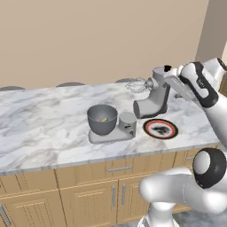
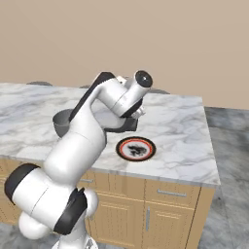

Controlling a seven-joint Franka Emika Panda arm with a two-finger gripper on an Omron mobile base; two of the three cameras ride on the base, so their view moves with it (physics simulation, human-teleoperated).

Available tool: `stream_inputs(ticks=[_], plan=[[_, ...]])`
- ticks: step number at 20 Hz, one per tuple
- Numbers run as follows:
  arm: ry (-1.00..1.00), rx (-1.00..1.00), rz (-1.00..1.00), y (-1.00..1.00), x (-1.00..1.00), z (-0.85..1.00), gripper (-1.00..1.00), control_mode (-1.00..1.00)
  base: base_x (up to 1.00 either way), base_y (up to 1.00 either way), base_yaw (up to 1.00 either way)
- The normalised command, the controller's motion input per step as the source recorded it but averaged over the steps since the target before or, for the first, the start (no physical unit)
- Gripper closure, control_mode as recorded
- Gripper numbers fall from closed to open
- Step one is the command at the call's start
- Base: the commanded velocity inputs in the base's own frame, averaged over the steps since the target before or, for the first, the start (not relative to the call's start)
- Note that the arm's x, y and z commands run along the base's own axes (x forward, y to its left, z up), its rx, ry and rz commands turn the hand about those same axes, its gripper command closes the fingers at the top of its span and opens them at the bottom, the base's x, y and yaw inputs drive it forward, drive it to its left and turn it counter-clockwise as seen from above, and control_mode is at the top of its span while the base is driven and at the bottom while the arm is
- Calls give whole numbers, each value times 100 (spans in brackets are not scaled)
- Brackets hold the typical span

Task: Add butter and sugar cubes to the stand mixer bowl and then turn on the stand mixer to begin making frosting.

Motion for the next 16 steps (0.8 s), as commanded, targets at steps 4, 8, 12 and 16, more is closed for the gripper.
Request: stream_inputs(ticks=[4,8,12,16], plan=[[-1,24,-5,-100,44,0,-100,-100,0,0,0],[-3,23,-2,-94,38,0,-100,-100,0,0,0],[-7,23,0,-54,23,0,-100,-100,0,0,0],[-15,26,0,-5,24,0,-100,-100,0,0,0]])
